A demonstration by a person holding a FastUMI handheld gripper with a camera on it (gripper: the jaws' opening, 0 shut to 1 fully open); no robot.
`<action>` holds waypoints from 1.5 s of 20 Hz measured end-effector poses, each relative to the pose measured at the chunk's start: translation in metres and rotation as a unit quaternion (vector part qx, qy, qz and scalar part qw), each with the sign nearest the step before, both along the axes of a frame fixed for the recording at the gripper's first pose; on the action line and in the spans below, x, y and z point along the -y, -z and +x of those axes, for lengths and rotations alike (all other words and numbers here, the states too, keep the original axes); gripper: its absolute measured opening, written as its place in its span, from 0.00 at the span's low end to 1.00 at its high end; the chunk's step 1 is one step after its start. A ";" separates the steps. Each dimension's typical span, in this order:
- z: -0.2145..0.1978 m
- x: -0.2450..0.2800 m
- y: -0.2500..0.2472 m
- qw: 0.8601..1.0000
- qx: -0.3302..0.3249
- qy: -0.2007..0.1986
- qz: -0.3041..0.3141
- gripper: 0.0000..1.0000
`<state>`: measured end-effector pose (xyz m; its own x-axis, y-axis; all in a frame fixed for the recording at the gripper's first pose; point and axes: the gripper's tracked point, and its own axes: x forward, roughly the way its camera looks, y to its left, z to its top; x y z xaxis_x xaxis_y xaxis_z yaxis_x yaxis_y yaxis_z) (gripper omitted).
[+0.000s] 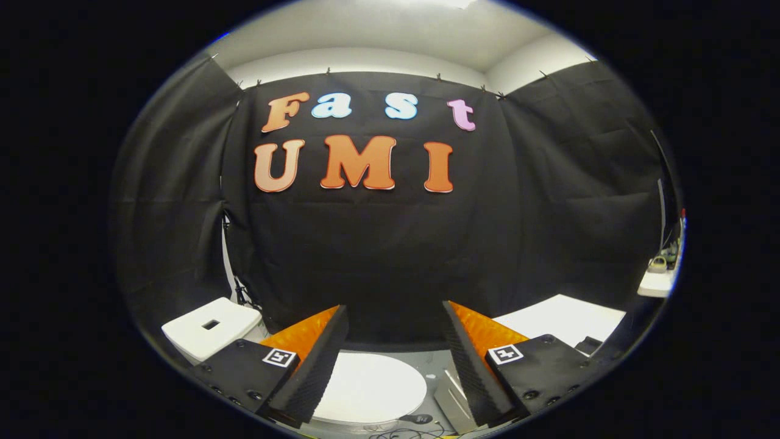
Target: Open the toilet lid.
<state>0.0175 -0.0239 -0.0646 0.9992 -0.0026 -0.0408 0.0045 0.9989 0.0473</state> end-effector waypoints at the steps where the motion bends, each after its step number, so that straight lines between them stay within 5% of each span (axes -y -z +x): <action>1: 0.004 0.010 0.016 1.000 -0.007 0.009 0.015 0.98; 15: 0.018 0.093 0.238 0.981 -0.120 0.099 0.120 0.98; 22: 0.004 0.107 0.349 0.949 -0.179 0.142 0.218 0.99; 30: 0.004 0.110 0.412 0.896 -0.191 0.177 0.359 0.97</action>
